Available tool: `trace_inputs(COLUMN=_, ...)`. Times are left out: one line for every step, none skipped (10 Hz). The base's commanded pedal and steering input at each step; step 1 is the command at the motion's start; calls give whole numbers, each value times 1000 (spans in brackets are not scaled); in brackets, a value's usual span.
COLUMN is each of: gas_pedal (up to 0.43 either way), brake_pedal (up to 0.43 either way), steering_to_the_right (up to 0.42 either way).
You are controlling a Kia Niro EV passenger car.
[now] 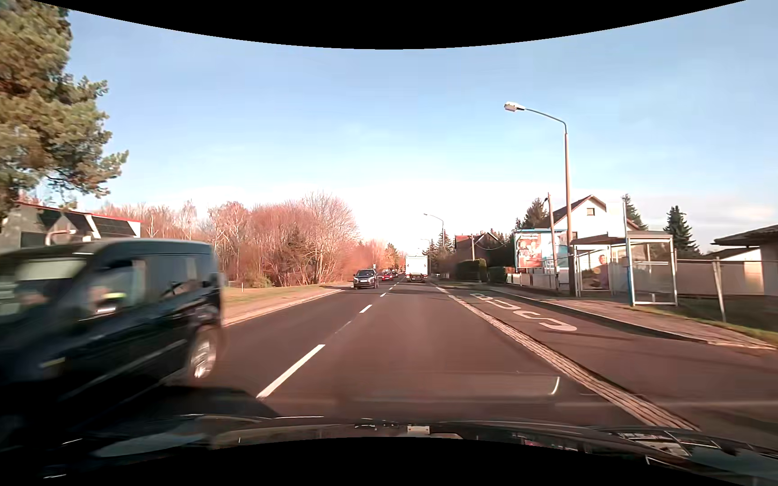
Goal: Follow the waypoints while adhering to traffic rules and regulations
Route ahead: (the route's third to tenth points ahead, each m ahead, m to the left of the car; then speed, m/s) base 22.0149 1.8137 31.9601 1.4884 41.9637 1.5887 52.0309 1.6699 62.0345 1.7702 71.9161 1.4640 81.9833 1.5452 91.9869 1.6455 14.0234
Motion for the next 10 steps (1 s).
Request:
trace_inputs(gas_pedal=118, brake_pedal=0, steering_to_the_right=1)
trace_inputs(gas_pedal=118, brake_pedal=0, steering_to_the_right=0)
trace_inputs(gas_pedal=118, brake_pedal=0, steering_to_the_right=1)
trace_inputs(gas_pedal=118, brake_pedal=0, steering_to_the_right=1)
trace_inputs(gas_pedal=118, brake_pedal=0, steering_to_the_right=0)
trace_inputs(gas_pedal=118, brake_pedal=0, steering_to_the_right=0)
trace_inputs(gas_pedal=118, brake_pedal=0, steering_to_the_right=0)
trace_inputs(gas_pedal=118, brake_pedal=0, steering_to_the_right=-1)
trace_inputs(gas_pedal=118, brake_pedal=0, steering_to_the_right=-1)
trace_inputs(gas_pedal=118, brake_pedal=0, steering_to_the_right=-1)
